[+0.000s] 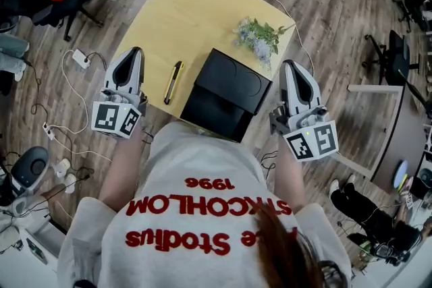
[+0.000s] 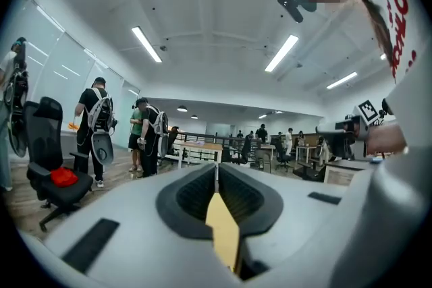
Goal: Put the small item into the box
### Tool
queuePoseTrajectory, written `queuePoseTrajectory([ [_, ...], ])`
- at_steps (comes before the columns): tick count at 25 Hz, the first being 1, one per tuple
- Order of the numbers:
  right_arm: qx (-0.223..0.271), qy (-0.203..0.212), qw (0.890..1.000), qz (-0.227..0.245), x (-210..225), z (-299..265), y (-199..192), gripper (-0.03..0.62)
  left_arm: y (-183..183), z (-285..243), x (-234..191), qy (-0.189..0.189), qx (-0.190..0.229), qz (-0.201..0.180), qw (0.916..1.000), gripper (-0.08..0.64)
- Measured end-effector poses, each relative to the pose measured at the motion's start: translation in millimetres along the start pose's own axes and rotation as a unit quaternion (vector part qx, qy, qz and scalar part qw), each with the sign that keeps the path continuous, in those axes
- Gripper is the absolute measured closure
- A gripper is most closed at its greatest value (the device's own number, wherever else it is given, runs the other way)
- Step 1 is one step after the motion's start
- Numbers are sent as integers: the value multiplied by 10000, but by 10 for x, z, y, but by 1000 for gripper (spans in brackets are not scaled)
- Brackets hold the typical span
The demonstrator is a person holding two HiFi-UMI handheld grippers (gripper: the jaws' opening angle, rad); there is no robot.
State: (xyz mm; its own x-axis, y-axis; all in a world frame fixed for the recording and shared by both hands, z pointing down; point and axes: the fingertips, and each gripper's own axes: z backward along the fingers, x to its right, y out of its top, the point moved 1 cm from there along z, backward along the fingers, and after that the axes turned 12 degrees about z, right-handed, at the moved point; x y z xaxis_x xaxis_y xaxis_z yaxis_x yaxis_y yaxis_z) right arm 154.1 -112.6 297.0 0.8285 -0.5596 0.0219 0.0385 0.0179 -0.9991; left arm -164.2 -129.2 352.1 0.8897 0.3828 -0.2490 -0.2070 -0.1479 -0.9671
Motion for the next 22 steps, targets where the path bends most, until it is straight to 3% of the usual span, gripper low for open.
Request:
queuePoseTrajectory([
  [5, -29, -64, 10000, -32, -65, -62, -3, 588, -327, -128, -4, -148, -465, 165, 9987, 552],
  [11, -103, -337, 9993, -121, -94, -49, -24, 588, -867, -276, 25, -460, -1164, 409, 9913, 551],
  [17, -292, -498, 9981, -211, -160, -21, -111, 586, -1464, -310, 76, -629, -2015, 657, 9753, 508],
  [22, -498, -494, 9970, -316, -200, -85, -236, 586, -1926, -317, -10, -451, -2539, 667, 9639, 459],
])
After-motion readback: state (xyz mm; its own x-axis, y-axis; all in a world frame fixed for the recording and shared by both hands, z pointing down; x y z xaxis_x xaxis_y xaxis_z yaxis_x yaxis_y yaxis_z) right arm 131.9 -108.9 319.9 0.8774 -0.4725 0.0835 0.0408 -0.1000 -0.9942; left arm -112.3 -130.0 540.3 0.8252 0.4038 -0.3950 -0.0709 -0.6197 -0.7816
